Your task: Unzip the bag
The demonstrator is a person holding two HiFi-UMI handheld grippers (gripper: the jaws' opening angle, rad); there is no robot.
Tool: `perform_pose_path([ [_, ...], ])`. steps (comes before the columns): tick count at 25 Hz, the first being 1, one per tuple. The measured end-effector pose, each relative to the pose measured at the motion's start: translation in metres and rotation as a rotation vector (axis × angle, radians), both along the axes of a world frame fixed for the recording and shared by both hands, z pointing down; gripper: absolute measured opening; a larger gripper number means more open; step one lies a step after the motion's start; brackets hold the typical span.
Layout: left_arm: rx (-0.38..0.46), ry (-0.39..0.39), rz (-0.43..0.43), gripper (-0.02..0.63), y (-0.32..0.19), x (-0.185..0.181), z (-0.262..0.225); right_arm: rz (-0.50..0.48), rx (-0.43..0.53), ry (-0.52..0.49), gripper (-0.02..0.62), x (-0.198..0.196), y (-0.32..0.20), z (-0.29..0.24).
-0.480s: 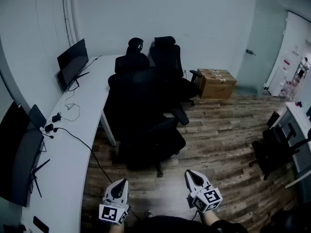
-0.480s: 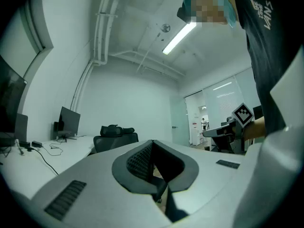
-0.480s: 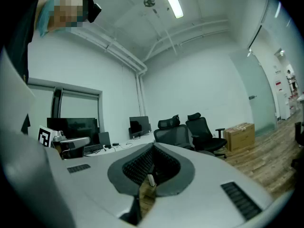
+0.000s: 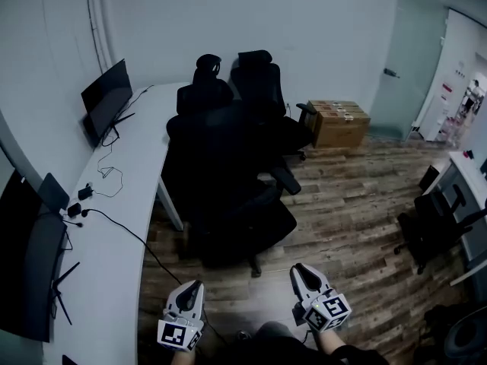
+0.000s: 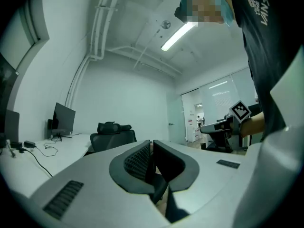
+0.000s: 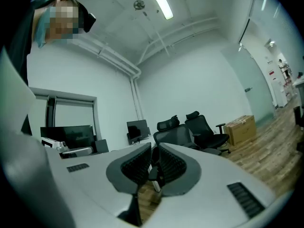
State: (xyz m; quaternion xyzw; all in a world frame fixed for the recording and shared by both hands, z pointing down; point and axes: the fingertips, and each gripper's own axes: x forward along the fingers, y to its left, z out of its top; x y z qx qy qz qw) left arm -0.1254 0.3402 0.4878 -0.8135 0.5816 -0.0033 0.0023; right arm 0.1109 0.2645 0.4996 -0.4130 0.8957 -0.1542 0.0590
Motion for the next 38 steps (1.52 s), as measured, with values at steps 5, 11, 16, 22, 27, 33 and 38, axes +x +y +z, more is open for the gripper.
perform_pose_path([
  [5,-0.024,-0.001,0.017,0.021,-0.032,-0.008,0.012,0.001,-0.031,0.035,0.048,-0.014,-0.027,0.013],
  [11,-0.043,0.0,0.034,0.039,-0.09,-0.003,0.019,-0.021,-0.053,0.027,0.05,-0.022,-0.081,0.019],
  [16,-0.073,-0.026,0.051,0.139,-0.14,0.006,0.021,-0.038,-0.084,0.056,0.152,-0.026,-0.129,0.03],
  [22,-0.146,-0.1,0.044,0.246,-0.185,0.008,0.059,-0.098,-0.144,0.078,0.184,-0.028,-0.175,0.057],
  [27,-0.208,-0.165,0.035,0.292,-0.209,0.004,0.089,-0.143,-0.159,0.09,0.192,-0.033,-0.201,0.073],
  [33,-0.225,-0.273,0.055,0.306,-0.247,-0.005,0.112,-0.217,-0.201,0.121,0.193,-0.053,-0.212,0.096],
  [38,-0.29,-0.456,0.193,0.336,-0.281,-0.004,0.149,-0.185,-0.242,0.131,0.193,-0.063,-0.225,0.106],
])
